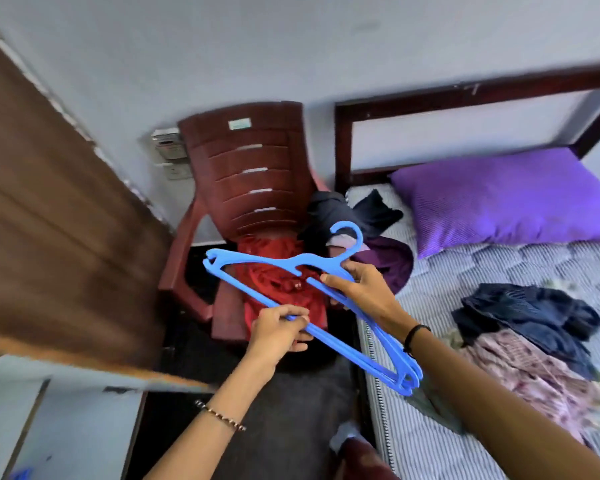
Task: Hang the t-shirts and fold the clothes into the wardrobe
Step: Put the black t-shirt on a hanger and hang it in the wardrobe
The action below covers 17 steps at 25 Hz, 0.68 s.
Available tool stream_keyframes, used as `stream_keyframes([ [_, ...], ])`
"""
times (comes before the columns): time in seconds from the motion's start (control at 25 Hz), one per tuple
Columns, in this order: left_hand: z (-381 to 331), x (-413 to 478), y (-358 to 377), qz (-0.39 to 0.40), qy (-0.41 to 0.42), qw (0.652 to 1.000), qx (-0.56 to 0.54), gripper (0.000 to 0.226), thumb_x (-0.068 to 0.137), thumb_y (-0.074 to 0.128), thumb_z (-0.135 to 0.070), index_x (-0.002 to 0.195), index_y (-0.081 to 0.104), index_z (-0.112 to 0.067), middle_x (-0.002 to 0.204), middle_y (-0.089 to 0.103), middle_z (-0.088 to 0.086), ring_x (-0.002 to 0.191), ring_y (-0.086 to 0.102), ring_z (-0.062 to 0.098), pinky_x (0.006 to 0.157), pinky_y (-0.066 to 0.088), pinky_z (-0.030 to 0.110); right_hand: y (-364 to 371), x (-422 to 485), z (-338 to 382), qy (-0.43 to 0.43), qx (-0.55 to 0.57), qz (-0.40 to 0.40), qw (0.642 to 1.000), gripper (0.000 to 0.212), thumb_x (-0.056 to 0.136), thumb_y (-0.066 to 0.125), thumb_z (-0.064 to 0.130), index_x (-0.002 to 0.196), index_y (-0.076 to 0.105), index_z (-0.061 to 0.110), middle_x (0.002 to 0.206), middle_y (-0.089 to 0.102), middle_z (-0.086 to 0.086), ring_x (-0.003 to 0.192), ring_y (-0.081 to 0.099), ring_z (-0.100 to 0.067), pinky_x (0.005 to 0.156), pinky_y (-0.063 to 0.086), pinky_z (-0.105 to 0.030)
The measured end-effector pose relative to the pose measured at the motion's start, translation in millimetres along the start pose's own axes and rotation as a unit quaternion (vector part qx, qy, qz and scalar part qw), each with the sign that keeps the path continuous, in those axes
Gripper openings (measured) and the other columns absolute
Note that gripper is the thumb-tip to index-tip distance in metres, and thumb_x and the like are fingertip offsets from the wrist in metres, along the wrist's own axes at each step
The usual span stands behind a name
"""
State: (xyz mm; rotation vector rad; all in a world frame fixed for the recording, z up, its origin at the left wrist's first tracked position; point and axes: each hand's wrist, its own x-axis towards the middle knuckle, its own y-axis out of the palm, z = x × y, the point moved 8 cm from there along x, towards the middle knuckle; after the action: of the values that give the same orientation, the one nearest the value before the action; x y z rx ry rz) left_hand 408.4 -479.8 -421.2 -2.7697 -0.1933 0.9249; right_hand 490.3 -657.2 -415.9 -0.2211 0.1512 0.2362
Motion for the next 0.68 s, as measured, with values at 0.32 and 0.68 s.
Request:
stream_keyframes([
  [0.32, -50, 129, 163, 0.068, 0.003, 0.993, 0.095, 0.012, 0.087, 0.066, 0.001, 0.096, 0.073, -0.005, 0.09, 0.072, 0.018, 0.057, 0.068, 0.012, 0.054, 0.059, 0.024, -157, 60, -100, 0.072, -0.177, -0.192, 0.963, 0.038, 0.098, 0.065, 0.04, 0.08, 0.055, 0.008, 0.057, 0.054, 0.0, 0.053, 0.053, -0.014, 0.057, 0.037, -0.042],
  [0.68, -38, 218, 302, 0.157, 0.024, 0.962, 0.221, 0.017, 0.09, 0.066, -0.002, 0.106, 0.071, -0.003, 0.097, 0.072, 0.02, 0.072, 0.073, 0.025, 0.053, 0.057, 0.018, -243, 67, -218, 0.171, -0.228, -0.25, 0.925, 0.045, 0.102, 0.047, 0.053, 0.082, 0.044, 0.013, 0.064, 0.052, -0.004, 0.058, 0.053, -0.029, 0.048, 0.032, -0.039],
])
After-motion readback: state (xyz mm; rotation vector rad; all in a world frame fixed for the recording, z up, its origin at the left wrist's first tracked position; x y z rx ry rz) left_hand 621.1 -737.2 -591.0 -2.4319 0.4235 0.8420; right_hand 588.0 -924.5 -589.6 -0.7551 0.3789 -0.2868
